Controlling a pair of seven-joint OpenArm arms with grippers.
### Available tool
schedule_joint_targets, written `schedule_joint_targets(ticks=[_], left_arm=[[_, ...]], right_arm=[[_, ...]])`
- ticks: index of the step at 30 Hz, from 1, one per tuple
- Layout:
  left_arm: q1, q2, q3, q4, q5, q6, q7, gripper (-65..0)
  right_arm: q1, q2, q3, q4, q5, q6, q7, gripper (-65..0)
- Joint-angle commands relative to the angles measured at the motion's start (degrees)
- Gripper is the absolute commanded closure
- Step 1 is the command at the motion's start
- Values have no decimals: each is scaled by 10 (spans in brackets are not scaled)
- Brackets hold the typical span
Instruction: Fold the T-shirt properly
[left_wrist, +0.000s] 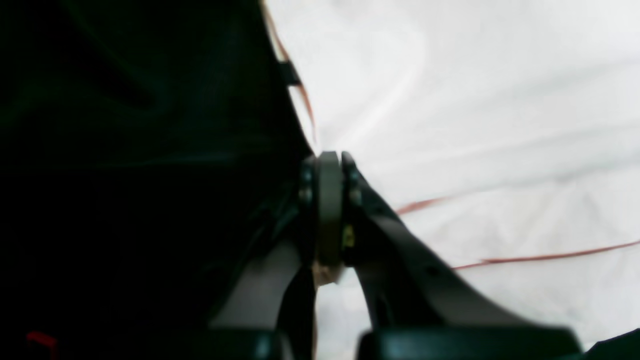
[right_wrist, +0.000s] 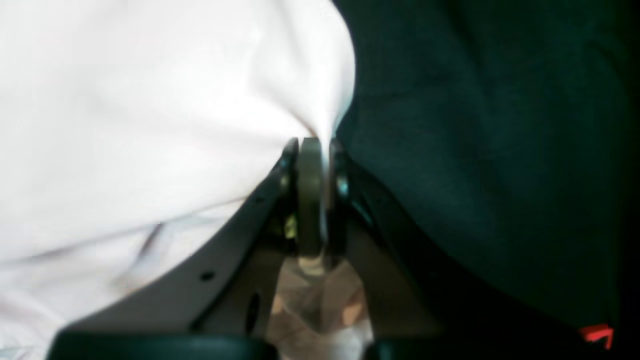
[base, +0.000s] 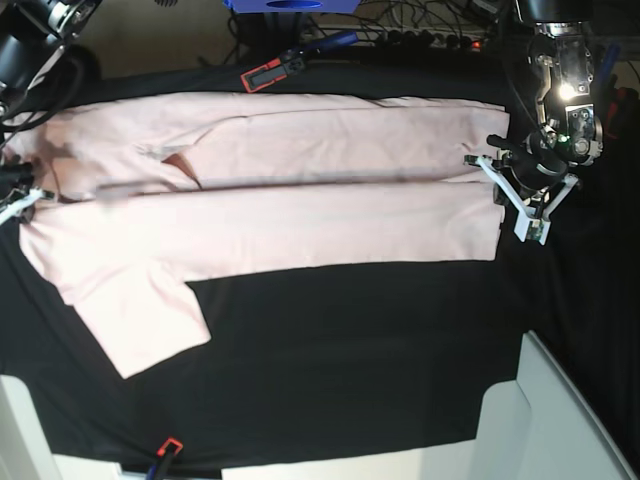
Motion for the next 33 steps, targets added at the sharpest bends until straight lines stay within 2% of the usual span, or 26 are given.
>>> schedule_joint_targets(ticks=[1, 3, 8, 11, 15, 20, 23, 25, 29, 33], left_arm=[[-4, -8, -1, 9, 3, 1, -7, 0], [-4, -6, -1, 8, 3, 1, -7, 0], [-7, -4, -1, 8, 3, 1, -7, 0], [-8, -4, -1, 8, 3, 1, -7, 0], [-7, -5, -1, 8, 3, 1, -7, 0], [-4, -4, -1, 8, 3, 1, -7, 0], [-4, -4, -1, 8, 3, 1, -7, 0], [-4, -3, -1, 8, 3, 1, -7, 0], [-4, -3, -1, 8, 3, 1, -7, 0], [-4, -5, -1, 7, 3, 1, -7, 0]], right_arm=[[3, 12, 2, 17, 8, -4, 13, -15], [-2, 12, 2, 30, 8, -4, 6, -59], [-6, 12, 2, 68, 8, -4, -15, -248], [-6, 12, 2, 97, 8, -4, -29, -328], [-6, 12, 0, 157, 8, -4, -59, -340], [17, 16, -5, 190, 8, -4, -64, -342], [59, 36, -24, 115, 7, -4, -65, -344], [91, 63, -73, 32, 7, -4, -59, -344], [161, 96, -133, -110, 7, -4, -42, -345], [209, 115, -180, -226, 7, -4, 15, -422]])
